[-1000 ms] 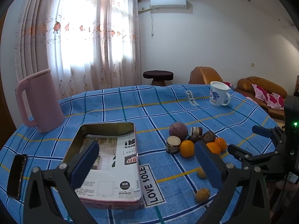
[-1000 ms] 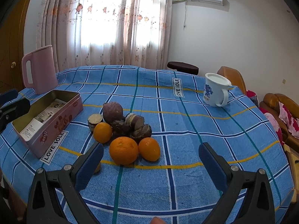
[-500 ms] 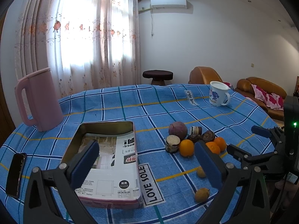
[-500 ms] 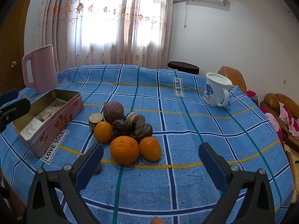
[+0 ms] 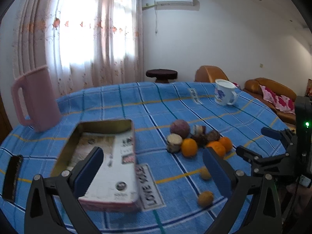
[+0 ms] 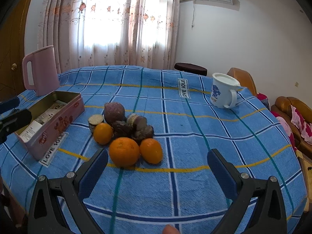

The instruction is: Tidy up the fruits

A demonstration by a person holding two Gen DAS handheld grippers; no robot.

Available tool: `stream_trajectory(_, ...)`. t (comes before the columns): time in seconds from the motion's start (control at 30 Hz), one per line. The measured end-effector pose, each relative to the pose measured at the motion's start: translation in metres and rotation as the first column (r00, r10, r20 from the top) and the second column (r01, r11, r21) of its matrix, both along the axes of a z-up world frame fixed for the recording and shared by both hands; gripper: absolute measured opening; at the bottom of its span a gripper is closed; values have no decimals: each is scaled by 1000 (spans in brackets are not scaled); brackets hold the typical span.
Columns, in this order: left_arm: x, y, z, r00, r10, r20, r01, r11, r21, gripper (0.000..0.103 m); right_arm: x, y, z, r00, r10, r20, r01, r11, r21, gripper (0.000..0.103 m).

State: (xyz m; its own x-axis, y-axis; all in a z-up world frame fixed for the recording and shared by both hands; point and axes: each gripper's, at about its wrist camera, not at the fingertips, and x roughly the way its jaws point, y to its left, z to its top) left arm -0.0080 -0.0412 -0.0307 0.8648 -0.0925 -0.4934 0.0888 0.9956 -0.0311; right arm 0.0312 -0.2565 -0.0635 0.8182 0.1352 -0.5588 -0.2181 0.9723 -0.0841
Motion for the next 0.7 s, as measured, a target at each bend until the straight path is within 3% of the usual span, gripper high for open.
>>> stream_trajectory(0.17,-8,-28,-19,997,-77,-25,77,997,4,103,0,-25,-13,999,-38,-25,39,999,39,102)
stream_trajectory(0.3,-3,-50,-35,985,-147,-94,149,989,11,99,3,-34,-17,998,-46,-35,48,997,63,102)
stream_trajectory(0.47,1,-66,-50,967,-188,-171,195,980,26,74,5,-41,-22,998,-33,-54,39,992,118,102)
stream_trajectory(0.6,7,-68,-64,948,-213,-238,217,976,-12,54,4,-38,-24,998,-6,-56,12,992,124,101)
stream_trajectory(0.7,8,-67,-70,942,-221,-254,220,975,-32,39,8,-36,-24,997,21,-75,-11,990,139,88)
